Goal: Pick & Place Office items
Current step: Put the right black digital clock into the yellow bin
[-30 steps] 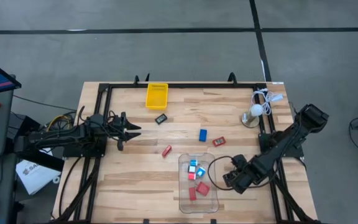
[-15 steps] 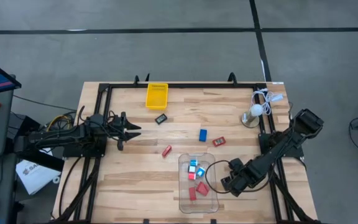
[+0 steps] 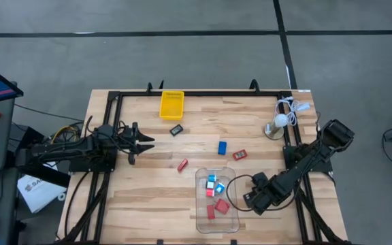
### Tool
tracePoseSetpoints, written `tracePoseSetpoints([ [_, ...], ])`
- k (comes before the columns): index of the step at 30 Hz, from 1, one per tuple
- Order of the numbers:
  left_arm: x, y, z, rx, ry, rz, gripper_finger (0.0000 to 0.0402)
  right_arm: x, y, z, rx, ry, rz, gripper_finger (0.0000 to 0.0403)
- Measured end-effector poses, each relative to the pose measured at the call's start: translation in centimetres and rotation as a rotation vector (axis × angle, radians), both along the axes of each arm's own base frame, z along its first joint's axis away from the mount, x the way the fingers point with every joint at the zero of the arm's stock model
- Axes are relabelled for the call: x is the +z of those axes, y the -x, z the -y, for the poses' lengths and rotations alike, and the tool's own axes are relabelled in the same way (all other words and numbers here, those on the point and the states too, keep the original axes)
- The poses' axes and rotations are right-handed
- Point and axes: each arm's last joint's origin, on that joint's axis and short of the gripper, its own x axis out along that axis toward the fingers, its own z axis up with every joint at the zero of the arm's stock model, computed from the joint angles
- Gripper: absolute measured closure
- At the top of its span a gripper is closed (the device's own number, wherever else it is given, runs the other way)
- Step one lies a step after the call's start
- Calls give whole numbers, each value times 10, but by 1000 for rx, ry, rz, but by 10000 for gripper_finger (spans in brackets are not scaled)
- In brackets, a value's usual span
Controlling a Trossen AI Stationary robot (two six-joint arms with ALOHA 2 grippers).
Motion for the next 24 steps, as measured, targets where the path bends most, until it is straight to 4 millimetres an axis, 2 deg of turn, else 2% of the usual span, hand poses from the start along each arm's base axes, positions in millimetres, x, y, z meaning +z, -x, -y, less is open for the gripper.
tracePoseSetpoints([
  [5, 0, 0, 0, 0, 0, -1, 266, 0, 1, 1, -6, 5, -5, 171],
  [12, 0, 0, 0, 0, 0, -1, 266, 0, 0, 1, 7, 13, 5, 264],
  [20, 0, 0, 0, 0, 0, -1, 266, 1, 3, -3, 18, 38, 36, 264],
  [24, 0, 0, 0, 0, 0, -1, 266, 15, 1, -7, 20, 92, 59, 264],
])
